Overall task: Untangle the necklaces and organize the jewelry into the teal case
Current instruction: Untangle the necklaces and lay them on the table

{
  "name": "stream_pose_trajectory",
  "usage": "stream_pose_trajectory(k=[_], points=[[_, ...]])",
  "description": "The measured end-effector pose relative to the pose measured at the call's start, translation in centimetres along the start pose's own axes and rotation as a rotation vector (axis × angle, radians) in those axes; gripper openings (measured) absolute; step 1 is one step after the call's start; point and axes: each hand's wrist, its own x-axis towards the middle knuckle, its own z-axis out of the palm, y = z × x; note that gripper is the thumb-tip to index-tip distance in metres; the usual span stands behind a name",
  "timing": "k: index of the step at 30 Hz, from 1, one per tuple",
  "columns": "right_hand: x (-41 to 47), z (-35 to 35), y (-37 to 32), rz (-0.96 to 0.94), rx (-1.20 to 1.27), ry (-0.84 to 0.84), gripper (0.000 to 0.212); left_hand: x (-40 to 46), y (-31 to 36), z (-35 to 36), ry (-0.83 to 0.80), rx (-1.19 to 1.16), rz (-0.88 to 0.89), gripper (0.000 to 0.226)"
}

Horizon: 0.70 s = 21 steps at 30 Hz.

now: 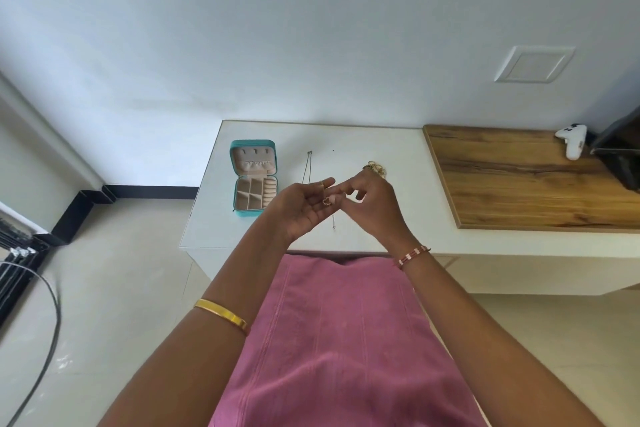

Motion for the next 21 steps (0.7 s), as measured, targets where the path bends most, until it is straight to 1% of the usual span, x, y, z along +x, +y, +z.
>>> stream_pose_trajectory(k=[2,4,5,6,8,10,12,14,16,19,21], points=[[0.3,-0.5,0.1,0.089,0.146,0.083,0.004,-0.1,0.0,-0.1,-0.016,0.01,0.016,0.024],[0.7,-0.9,0.4,0.263,0.267,0.127,0.016,-0.3,0.0,0.0,-0.042,0.026,0.013,0.026],[0.9,-1.1,0.6,0.373,0.326,0.091,0.024,-0.4,0.0,0.0,-0.06,0.03,0.005,0.027],[1.0,-1.2,0.9,0.486,0.394,0.014,0.031,-0.5,0.0,0.0,-0.08,0.031,-0.008,0.028],[1.0,-0.8,1.5,0.673,0.538,-0.207,0.045,-0.5,0.0,0.0,-0.118,0.047,-0.037,0.031],[1.1,-0.1,2.1,0.785,0.734,-0.379,0.055,-0.5,-0.2,0.0,-0.145,0.081,-0.065,0.031],[1.7,0.7,2.5,0.836,0.937,-0.437,0.059,-0.5,-0.4,-0.1,-0.164,0.136,-0.089,0.03],[2.7,1.0,2.6,0.84,1.047,-0.416,0.058,-0.4,-0.6,-0.4,-0.177,0.2,-0.093,0.03],[3.7,0.9,2.6,0.817,1.059,-0.355,0.048,0.0,-0.8,-0.7,-0.153,0.249,-0.088,0.03],[5.4,0.5,2.8,0.795,1.069,-0.246,0.026,0.7,-1.0,-1.3,-0.079,0.325,-0.079,0.033],[6.5,0.2,2.9,0.793,1.067,-0.223,0.02,1.3,-1.2,-1.6,-0.049,0.359,-0.078,0.034]])
